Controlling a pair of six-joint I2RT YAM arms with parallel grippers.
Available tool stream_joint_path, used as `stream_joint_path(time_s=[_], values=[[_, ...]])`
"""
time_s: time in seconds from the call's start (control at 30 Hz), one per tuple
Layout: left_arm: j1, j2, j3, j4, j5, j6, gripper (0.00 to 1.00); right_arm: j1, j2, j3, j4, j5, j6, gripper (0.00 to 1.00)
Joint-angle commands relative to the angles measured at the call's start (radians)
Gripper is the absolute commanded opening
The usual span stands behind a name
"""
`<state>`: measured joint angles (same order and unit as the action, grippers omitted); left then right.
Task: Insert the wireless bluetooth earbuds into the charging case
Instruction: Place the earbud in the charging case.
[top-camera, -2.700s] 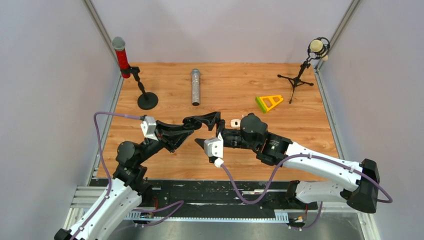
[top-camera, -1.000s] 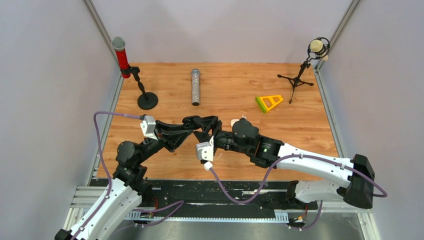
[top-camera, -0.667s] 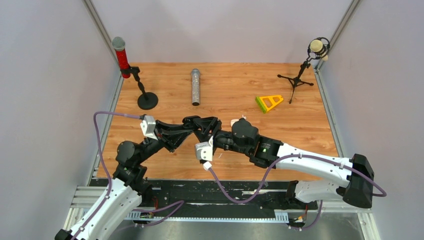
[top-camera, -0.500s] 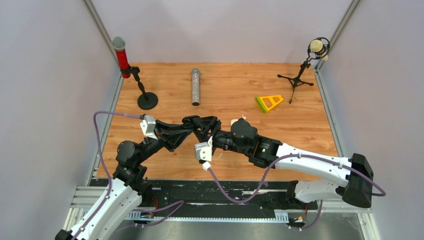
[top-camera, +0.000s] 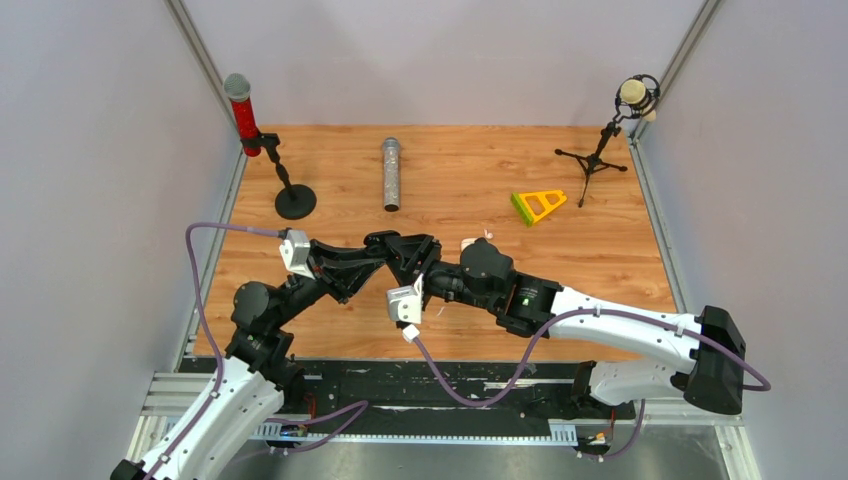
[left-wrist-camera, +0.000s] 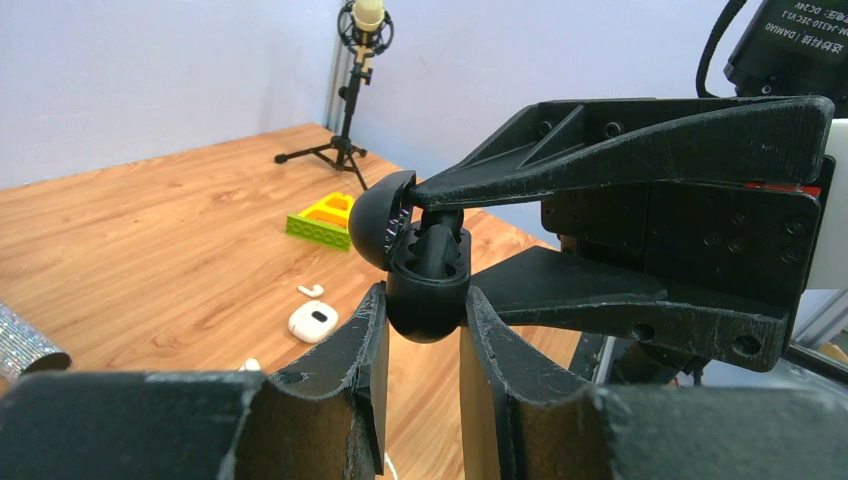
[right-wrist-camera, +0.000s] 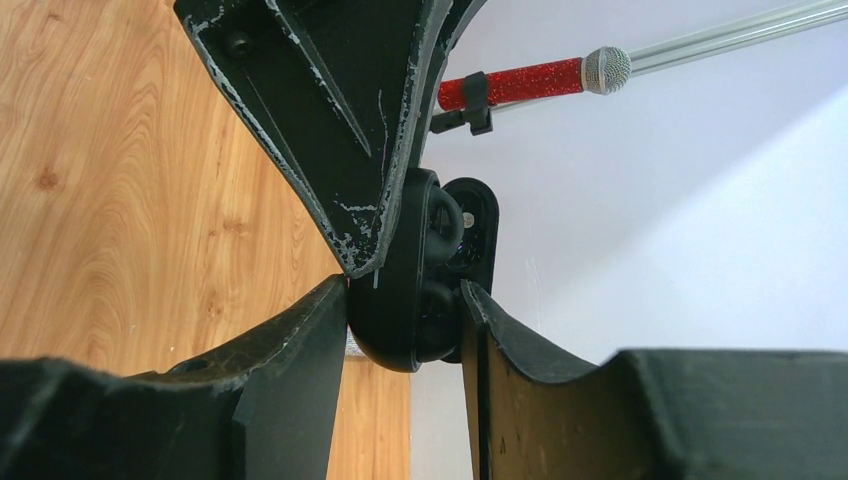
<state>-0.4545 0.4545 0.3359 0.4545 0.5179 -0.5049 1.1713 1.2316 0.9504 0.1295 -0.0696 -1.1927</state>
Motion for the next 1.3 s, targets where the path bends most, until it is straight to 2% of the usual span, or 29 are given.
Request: stream_joint_path(time_s=[0.0,0.5,0.53,0.6,0.63,0.7,0.77,1.27], values=[[0.007,-0.008,0.049,0.057,0.005,-0.010,0.00,0.008,0.009,0.012,0.021,0.006,-0.011,0.34],[0.007,-0.017,0.049,0.059,0.009,0.000,0.00,0.017,0.014,0.053,-0.032,-0.016,-0.007,0.22],[0.007,-0.017,0.048,0.058,0.009,0.000,0.00,0.016,0.013,0.052,-0.029,-0.014,-0.001,0.26],[0.007,-0.019,0.047,0.058,0.009,0.000,0.00,0.016,0.008,0.042,-0.004,0.001,0.009,0.43],[0.007,-0.020,0.046,0.058,0.008,0.001,0.00,0.016,0.006,0.037,0.004,0.008,0.009,0.48],[0.007,-0.020,0.046,0.056,0.007,0.000,0.00,0.016,0.000,0.035,0.010,0.015,0.016,0.55],[0.007,-0.020,0.046,0.055,0.007,0.000,0.00,0.016,-0.005,0.034,0.010,0.016,0.028,0.57],[0.007,-0.018,0.045,0.061,0.010,-0.004,0.00,0.017,0.014,0.076,-0.043,0.025,0.037,0.42]])
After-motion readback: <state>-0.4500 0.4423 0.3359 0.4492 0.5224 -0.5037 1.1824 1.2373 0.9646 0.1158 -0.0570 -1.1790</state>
